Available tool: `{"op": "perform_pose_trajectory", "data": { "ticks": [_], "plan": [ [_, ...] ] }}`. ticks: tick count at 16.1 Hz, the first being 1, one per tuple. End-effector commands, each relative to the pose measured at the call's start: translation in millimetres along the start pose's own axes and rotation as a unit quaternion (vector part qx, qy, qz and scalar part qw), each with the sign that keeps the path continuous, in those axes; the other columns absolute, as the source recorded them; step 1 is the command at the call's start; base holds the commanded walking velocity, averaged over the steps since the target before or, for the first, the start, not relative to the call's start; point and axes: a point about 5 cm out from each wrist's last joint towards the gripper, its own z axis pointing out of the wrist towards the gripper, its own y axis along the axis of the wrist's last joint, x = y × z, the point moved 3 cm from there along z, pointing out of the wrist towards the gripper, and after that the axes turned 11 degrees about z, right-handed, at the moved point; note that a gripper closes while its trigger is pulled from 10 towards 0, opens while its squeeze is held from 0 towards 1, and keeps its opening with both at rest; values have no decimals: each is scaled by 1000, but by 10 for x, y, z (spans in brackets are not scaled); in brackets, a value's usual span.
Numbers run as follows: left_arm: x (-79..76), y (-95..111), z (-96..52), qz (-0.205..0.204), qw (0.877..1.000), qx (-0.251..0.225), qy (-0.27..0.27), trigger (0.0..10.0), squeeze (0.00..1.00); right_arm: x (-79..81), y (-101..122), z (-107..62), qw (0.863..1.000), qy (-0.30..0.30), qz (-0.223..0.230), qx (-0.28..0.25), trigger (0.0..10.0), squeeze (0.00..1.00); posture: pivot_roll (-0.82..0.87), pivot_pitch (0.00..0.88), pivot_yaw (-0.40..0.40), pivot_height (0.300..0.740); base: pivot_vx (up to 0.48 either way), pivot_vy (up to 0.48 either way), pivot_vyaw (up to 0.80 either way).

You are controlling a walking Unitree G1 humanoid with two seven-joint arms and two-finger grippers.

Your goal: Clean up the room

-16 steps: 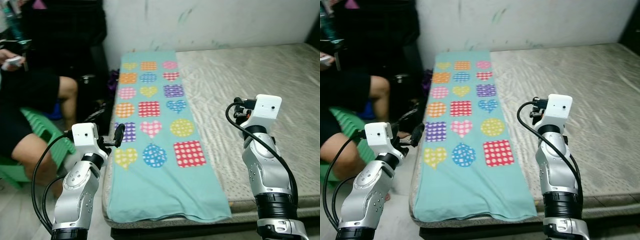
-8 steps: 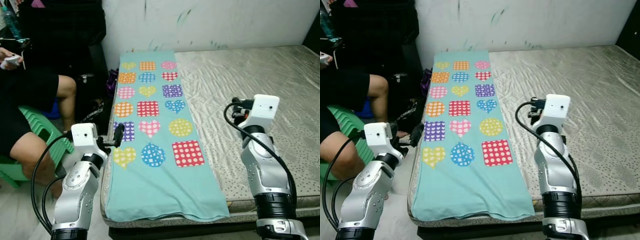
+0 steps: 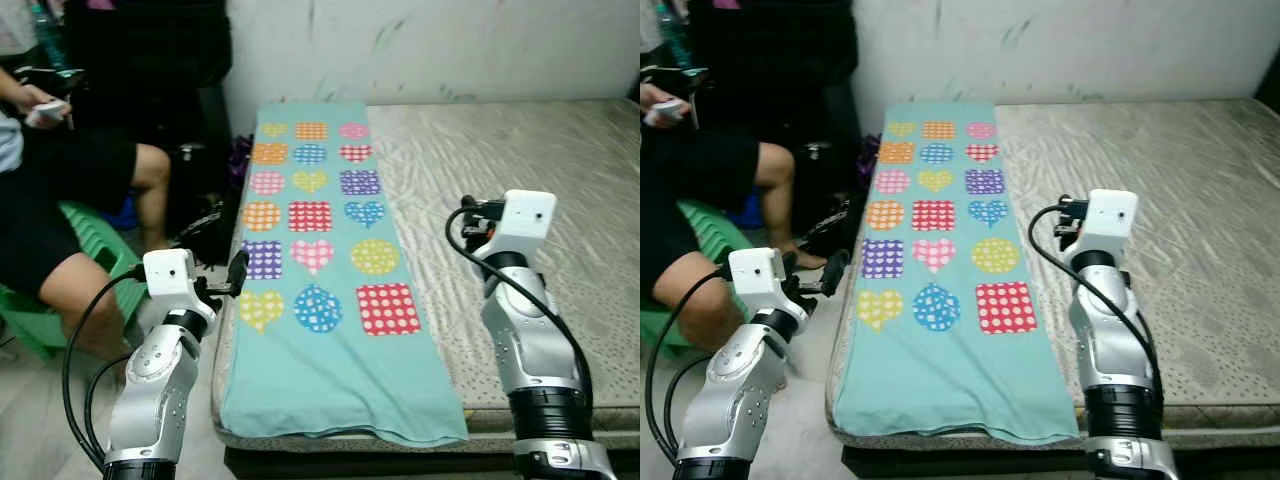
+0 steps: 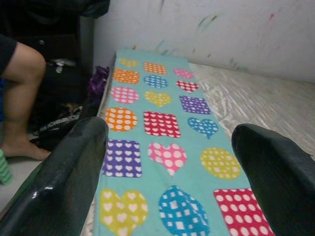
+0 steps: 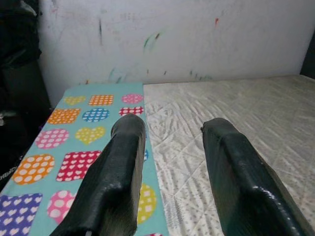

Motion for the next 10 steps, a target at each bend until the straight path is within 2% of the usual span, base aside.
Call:
{"op": "perform_pose_trajectory", "data": {
  "ticks": [1, 2, 8, 10],
  "plan": [
    [17, 8, 0, 9, 1000, -2, 5, 10000, 0, 13, -1, 18, 1000, 4, -3, 1, 10000, 0, -145, 0, 36, 740, 0, 0, 0],
    [15, 8, -1, 9, 1000, -2, 5, 10000, 0, 14, -3, 19, 1000, 5, -4, 2, 10000, 0, -145, 0, 35, 740, 0, 0, 0],
    [13, 0, -2, 6, 1000, -3, 8, 10000, 0, 11, -12, 36, 1000, 8, -7, 6, 10000, 0, -146, 0, 31, 740, 0, 0, -800],
    [11, 2, 0, 6, 1000, -3, 8, 10000, 0, 16, -14, 28, 1000, 9, -7, 4, 10000, 0, -146, 0, 33, 740, 0, 0, -294]
  ]
}}
